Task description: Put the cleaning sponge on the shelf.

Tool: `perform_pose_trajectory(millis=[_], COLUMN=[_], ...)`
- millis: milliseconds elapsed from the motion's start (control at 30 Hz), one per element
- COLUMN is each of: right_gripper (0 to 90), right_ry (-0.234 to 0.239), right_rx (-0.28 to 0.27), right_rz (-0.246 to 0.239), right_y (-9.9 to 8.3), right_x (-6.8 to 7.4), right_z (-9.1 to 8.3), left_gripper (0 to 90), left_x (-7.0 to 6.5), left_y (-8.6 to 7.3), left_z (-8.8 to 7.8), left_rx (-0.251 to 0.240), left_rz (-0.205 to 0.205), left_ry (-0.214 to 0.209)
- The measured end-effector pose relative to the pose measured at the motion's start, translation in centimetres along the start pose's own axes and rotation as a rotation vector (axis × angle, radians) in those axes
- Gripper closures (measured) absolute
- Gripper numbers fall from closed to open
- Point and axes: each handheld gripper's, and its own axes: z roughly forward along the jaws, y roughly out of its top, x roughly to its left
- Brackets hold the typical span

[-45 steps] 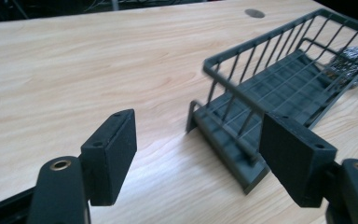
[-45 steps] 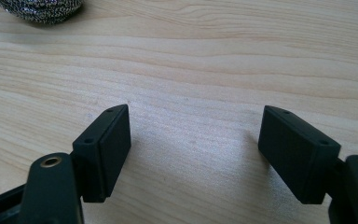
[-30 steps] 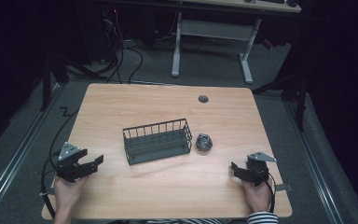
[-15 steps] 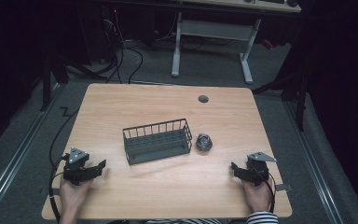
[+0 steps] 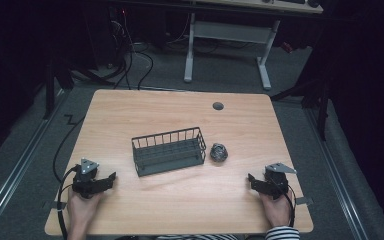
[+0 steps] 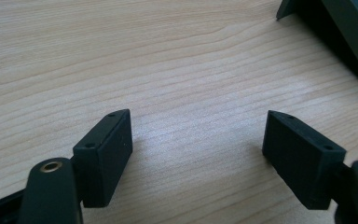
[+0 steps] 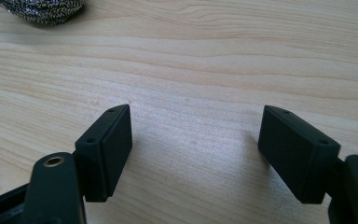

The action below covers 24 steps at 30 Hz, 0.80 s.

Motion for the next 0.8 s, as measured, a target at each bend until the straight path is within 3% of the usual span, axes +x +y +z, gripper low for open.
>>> perform_pose_trajectory(millis=[300,433,800], right_gripper=[28.5,30.4,29.6], right_ry=[0.016,0.036,0.144], right_rx=[0.017,0.014,-0.018], right_rz=[-0.006,-0.042,-0.084], right_y=[0.3,0.8,3.1], right_x=[0.3,1.0,3.0], right_z=[0.0,0.0,-0.3], left_gripper=[23.5,23.1,22.4], left_x=[0.0,0.0,-0.1], left_y=[0.0,0.0,0.0], left_z=[0.0,0.0,0.0], left_rx=[0.004,0.005,0.004], left_rz=[-0.001,-0.001,0.000], left_ry=[0.000,0.000,0.001])
